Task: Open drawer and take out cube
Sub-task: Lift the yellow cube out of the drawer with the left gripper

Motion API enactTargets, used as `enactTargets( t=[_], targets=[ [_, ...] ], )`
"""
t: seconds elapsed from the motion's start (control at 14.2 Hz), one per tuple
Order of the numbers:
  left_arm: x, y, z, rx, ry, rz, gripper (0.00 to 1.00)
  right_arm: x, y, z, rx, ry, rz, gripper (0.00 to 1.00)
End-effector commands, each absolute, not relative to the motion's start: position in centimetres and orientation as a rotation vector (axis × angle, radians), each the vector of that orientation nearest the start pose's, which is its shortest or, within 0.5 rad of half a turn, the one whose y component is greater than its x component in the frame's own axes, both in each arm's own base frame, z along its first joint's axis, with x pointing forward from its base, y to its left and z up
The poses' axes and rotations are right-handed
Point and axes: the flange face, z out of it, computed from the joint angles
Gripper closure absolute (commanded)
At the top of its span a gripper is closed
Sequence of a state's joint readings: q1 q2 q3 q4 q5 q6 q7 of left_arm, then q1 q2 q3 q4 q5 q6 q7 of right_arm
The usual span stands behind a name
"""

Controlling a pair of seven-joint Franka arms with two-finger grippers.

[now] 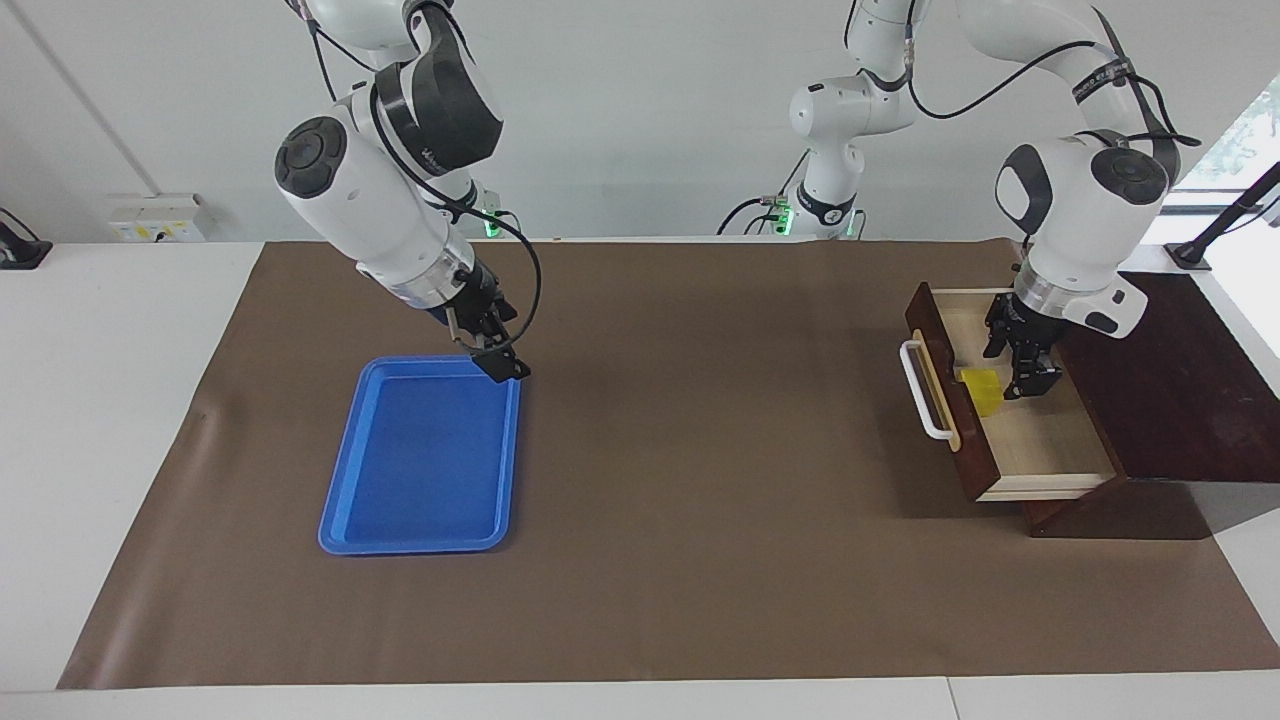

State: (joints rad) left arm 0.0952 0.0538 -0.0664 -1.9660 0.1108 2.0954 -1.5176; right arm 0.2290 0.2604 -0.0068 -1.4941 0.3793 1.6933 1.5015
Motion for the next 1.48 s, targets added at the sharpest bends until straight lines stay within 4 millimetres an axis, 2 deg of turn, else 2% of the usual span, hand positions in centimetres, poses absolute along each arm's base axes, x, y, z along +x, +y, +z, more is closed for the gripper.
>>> enactTargets(
  t=[0.0,0.14,0.28,0.49,0.7,0.85,0.99,1.27,1.34,1.41],
  targets=[
    [57.8,2.2,45.7,-2.320,-2.161,-0.249,0.00,61.7,19.4,52.1,-2.240,1.795,0.487,0.04],
    [58.3,2.1,45.5,-2.303,-2.194,-0.261,0.00,61.6,20.3,52.2,-2.216,1.812,0.479,0.05],
    [59.0,2.0,45.3,-2.225,-2.303,-0.281,0.00,61.3,21.2,52.1,-2.221,1.804,0.480,0.05],
    [58.8,0.2,44.6,-2.247,-2.268,-0.256,0.00,60.8,23.6,51.1,-2.244,1.789,0.513,0.05],
    [58.4,-0.3,44.2,-2.251,-2.239,-0.226,0.00,61.1,23.9,50.3,-2.232,1.807,0.519,0.05],
    [58.4,-0.3,44.1,-2.250,-2.238,-0.223,0.00,60.8,25.8,49.2,-2.222,1.822,0.564,0.05],
    [58.4,0.0,44.1,-2.252,-2.236,-0.225,0.00,61.6,26.4,48.1,-2.131,1.892,0.621,0.06],
    [58.3,0.6,44.1,-2.268,-2.214,-0.224,0.13,61.8,27.8,47.8,-2.054,1.958,0.629,0.06],
    [58.3,0.6,44.1,-2.268,-2.214,-0.224,0.23,61.8,28.2,47.9,-2.049,1.953,0.619,0.06],
    [58.3,0.2,44.1,-2.272,-2.209,-0.222,0.37,62.0,28.2,48.0,-2.026,1.963,0.610,0.06]
  ],
)
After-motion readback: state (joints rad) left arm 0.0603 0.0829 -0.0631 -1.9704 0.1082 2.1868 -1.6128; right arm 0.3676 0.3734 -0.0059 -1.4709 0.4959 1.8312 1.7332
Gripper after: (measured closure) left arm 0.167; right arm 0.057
